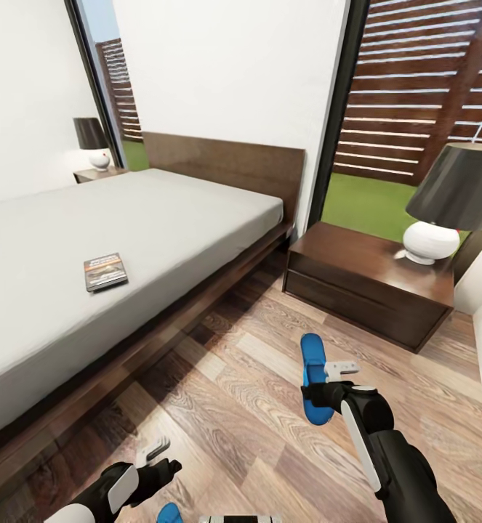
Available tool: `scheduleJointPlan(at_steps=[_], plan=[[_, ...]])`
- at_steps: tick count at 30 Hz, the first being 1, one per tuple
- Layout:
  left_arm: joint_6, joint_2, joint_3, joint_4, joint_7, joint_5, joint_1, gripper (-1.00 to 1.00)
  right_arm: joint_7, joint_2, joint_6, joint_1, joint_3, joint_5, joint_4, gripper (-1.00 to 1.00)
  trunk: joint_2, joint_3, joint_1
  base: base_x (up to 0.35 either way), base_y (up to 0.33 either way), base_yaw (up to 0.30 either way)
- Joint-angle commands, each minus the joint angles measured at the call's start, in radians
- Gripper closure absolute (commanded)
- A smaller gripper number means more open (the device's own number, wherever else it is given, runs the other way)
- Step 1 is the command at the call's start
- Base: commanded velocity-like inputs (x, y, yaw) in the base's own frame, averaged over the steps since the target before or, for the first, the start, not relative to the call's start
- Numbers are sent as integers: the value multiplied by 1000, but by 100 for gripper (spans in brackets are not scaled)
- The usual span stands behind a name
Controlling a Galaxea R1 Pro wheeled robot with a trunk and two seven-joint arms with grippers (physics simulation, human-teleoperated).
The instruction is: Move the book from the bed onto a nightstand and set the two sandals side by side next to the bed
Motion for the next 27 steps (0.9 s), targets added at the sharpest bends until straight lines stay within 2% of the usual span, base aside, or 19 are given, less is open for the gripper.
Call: scheduleJointPlan(at_steps=[1,7,19,27], plan=[[5,1,0,-1,-7,3,0,-100,-1,0,5,-1,0,0,-1,100,-1,-5,0,0,0,0],[4,1,0,-1,-31,5,0,-100,-1,1,5,-1,2,-1,2,100,-2,-28,3,0,0,0],[3,3,1,-1,-38,7,0,-100,-1,1,5,-1,3,0,3,100,-5,-74,8,0,0,0],[4,6,1,-1,-41,29,0,-100,-1,2,5,-1,4,0,3,100,-7,-105,12,0,0,0]])
